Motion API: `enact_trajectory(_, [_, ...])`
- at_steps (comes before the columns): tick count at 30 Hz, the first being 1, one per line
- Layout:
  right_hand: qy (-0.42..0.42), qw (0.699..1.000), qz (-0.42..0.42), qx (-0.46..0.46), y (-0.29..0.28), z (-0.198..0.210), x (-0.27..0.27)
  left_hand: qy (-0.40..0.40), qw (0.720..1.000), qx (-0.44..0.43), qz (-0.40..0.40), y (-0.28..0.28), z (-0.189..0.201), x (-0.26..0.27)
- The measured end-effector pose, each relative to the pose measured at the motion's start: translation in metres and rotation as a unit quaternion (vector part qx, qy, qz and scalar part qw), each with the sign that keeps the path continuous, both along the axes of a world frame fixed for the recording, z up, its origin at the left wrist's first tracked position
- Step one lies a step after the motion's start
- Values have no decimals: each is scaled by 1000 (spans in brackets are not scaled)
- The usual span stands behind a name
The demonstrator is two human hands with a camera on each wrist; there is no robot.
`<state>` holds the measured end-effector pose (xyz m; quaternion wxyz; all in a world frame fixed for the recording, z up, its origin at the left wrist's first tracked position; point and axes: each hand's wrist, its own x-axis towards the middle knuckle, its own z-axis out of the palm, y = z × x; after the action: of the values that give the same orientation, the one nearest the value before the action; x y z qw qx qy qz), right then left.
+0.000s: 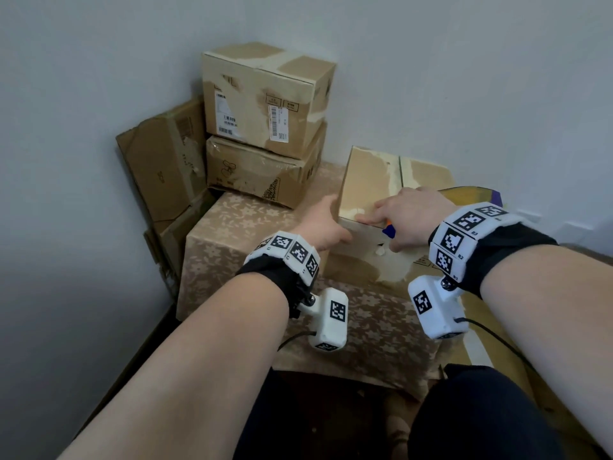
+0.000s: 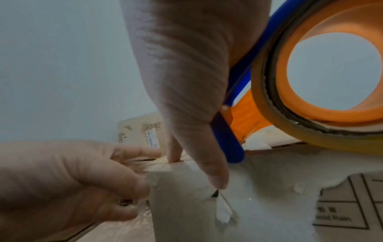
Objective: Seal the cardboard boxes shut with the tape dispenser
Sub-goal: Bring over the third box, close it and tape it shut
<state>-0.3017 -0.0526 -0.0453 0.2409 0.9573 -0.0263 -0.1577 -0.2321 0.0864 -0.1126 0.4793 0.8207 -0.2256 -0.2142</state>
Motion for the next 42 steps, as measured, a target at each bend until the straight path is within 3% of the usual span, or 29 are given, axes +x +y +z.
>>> enact_trajectory(4, [12, 1000, 14, 3, -1, 2, 2, -170, 977, 119, -45, -12, 5, -1])
enact_trajectory(8, [-35, 996, 21, 74, -1, 8, -4, -280, 937, 196, -71, -17, 7, 5])
enact_trajectory(11, [-100, 984, 8, 146, -5, 10, -5, -312, 916, 241, -71, -21, 10, 12])
enact_trajectory(16, [-248, 962, 26, 115, -20, 13, -7, -304, 887, 344, -43, -30, 14, 34])
enact_trajectory(20, [-289, 939, -37, 184, -42, 13, -14, -309, 864, 396, -20, -38, 22, 41])
enact_trajectory(22, [-312, 907, -74, 273, -52, 13, -16, -311, 864, 395, -27, -42, 25, 42])
enact_trajectory(25, [-337, 831, -150, 417, -65, 14, -17, -323, 877, 348, -71, -46, 27, 38])
enact_trajectory(29, [-362, 776, -201, 476, -73, 12, -16, -332, 890, 293, -104, -50, 25, 31])
enact_trajectory(35, [-331, 672, -289, 596, -82, 8, -16, -368, 870, 314, -98, -53, 26, 30])
enact_trajectory(38, [-285, 651, -304, 634, -88, 7, -17, -377, 860, 331, -95, -55, 26, 29])
enact_trajectory(42, [-286, 638, -294, 652, -91, 5, -22, -375, 851, 355, -92, -57, 26, 29])
